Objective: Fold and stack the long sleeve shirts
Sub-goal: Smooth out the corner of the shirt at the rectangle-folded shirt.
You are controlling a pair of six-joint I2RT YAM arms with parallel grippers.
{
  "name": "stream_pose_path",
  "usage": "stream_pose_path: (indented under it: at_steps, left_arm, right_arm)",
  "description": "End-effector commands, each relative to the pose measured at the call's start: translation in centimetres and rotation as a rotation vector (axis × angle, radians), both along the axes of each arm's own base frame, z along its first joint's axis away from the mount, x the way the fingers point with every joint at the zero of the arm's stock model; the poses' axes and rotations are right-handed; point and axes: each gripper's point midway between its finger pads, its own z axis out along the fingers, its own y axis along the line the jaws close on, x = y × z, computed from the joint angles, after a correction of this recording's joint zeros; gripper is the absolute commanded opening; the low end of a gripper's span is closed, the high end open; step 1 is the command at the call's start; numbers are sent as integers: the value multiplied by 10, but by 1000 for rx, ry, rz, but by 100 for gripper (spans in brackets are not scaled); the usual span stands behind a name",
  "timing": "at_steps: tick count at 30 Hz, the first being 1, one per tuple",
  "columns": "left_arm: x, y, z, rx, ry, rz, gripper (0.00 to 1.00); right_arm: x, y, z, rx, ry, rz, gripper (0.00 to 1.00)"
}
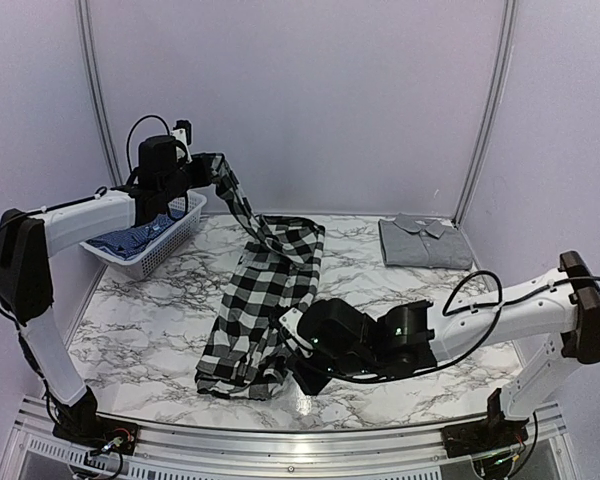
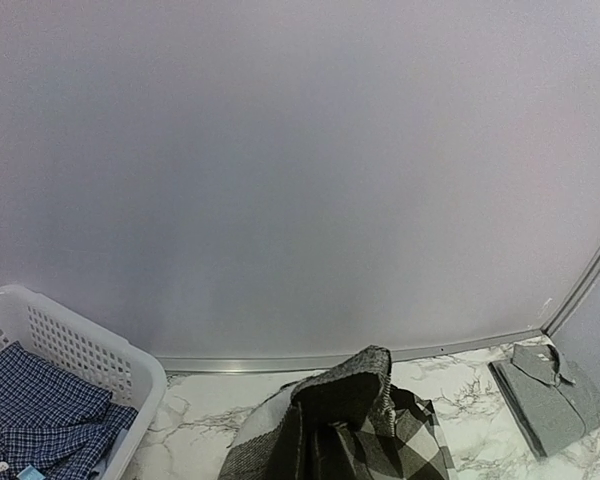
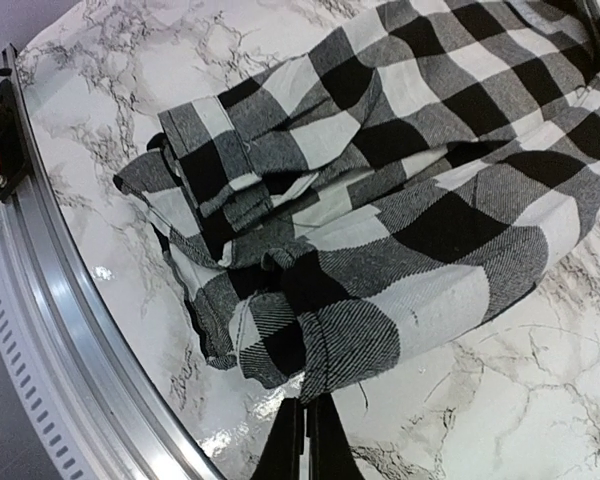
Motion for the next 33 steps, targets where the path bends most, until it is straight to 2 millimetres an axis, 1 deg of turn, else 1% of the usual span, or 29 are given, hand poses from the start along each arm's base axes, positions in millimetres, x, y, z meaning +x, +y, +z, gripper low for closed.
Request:
stream_pose_path:
  at_steps: [1, 3, 4, 5, 6, 8, 10, 11, 12, 13, 15, 17, 19, 20, 22, 23, 25, 26, 27, 29, 31, 33]
  left_arm:
    - [5, 1, 14, -27, -31, -3, 0]
    - [5, 1, 13, -30, -28, -6, 0]
    - [5, 0, 14, -31, -29, -8, 0]
    - [6, 1, 13, -34, -28, -8, 0]
    - [6, 0, 14, -35, -29, -9, 0]
    - [6, 0, 13, -37, -28, -10, 0]
    - [6, 0, 13, -40, -26, -13, 0]
    - [5, -1, 12, -43, -23, -19, 0]
    - [5, -2, 11, -44, -20, -29, 0]
    - [4, -4, 9, -51, -14, -38, 0]
    - [1, -7, 6, -59, -5, -55, 0]
    - [0, -8, 1, -67, 7, -61, 0]
    - [0, -10, -2, -72, 14, -73, 0]
    - [0, -11, -2, -73, 15, -82, 0]
    - [0, -13, -3, -76, 18, -90, 0]
    - [0, -13, -3, -78, 18, -92, 0]
    - [0, -14, -3, -79, 17, -98, 0]
    - [0, -15, -3, -80, 16, -100, 0]
    - [0, -15, -3, -82, 17, -102, 0]
    - [0, -15, -2, -81, 15, -102, 0]
    - [0, -15, -2, -81, 15, -101, 0]
    - [0, -15, -1, -80, 13, -102, 0]
  right_arm:
    - [-2, 6, 32, 13, 11, 1, 0]
    - [3, 8, 36, 2, 19, -8, 0]
    - [9, 8, 38, -2, 29, -25, 0]
    - [14, 10, 44, 2, 44, -34, 0]
    - [16, 9, 45, -3, 52, -38, 0]
    - [29, 12, 62, 34, 62, -54, 0]
    - [39, 12, 75, 55, 71, -65, 0]
    - [43, 13, 79, 55, 77, -68, 0]
    - [46, 14, 78, 43, 85, -69, 0]
    - [48, 14, 74, 23, 94, -71, 0]
    - [48, 17, 58, -21, 119, -63, 0]
    - [41, 20, 40, -47, 172, -45, 0]
    - [32, 20, 28, -60, 234, -33, 0]
    - [28, 17, 23, -69, 257, -42, 0]
    - [22, 3, 12, -100, 292, -72, 0]
    - [19, -8, 3, -124, 308, -96, 0]
    - [12, -37, -18, -184, 333, -156, 0]
    - [10, -58, -35, -239, 331, -203, 0]
    - [9, -71, -44, -266, 330, -240, 0]
    - [5, -90, -58, -295, 320, -295, 0]
    - [-4, -93, -69, -293, 336, -298, 0]
    - [-16, -84, -75, -301, 333, -262, 0]
